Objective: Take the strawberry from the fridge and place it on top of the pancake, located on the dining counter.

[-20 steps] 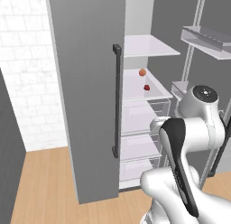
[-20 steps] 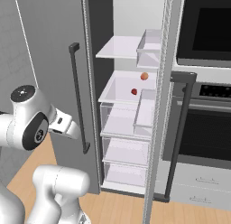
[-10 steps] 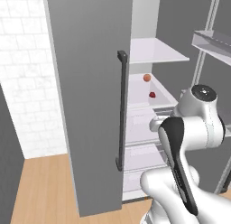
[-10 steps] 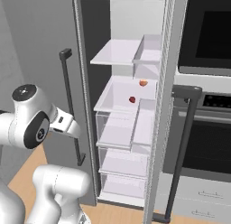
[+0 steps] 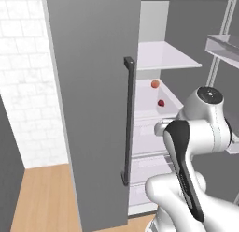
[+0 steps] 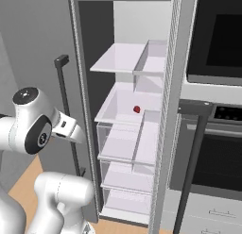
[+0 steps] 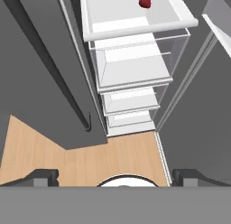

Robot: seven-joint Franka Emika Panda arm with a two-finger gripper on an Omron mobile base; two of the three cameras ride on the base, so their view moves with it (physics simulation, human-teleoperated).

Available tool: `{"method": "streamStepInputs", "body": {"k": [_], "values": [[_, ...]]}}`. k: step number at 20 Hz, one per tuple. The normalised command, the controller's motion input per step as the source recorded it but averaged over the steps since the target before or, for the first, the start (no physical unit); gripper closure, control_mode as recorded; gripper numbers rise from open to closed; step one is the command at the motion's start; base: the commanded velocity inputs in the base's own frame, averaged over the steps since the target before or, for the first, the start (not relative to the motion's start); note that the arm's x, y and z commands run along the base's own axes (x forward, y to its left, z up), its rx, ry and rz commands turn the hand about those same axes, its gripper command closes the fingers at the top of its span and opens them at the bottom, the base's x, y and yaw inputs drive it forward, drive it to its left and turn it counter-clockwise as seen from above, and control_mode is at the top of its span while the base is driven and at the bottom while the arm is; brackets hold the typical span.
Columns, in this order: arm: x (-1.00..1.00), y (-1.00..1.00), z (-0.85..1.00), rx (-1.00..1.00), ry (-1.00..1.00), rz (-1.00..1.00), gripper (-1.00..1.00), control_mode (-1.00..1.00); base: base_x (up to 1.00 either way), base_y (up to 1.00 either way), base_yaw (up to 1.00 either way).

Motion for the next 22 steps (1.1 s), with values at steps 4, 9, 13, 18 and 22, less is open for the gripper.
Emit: {"method": "streamStepInputs", "body": {"k": [4, 9, 13, 18, 22], "values": [[0.00, 0.00, 0.00, 0.00, 0.00, 0.00, -1.00, 1.00, 0.00, -0.29, -0.11], [0.00, 0.00, 0.00, 0.00, 0.00, 0.00, -1.00, 1.00, 0.18, -0.04, -0.16], [0.00, 0.00, 0.00, 0.00, 0.00, 0.00, -1.00, 1.00, 0.52, 0.00, -0.14], [0.00, 0.00, 0.00, 0.00, 0.00, 0.00, -1.00, 1.00, 0.41, -0.02, -0.07], [0.00, 0.00, 0.00, 0.00, 0.00, 0.00, -1.00, 1.00, 0.42, -0.04, 0.00]]}}
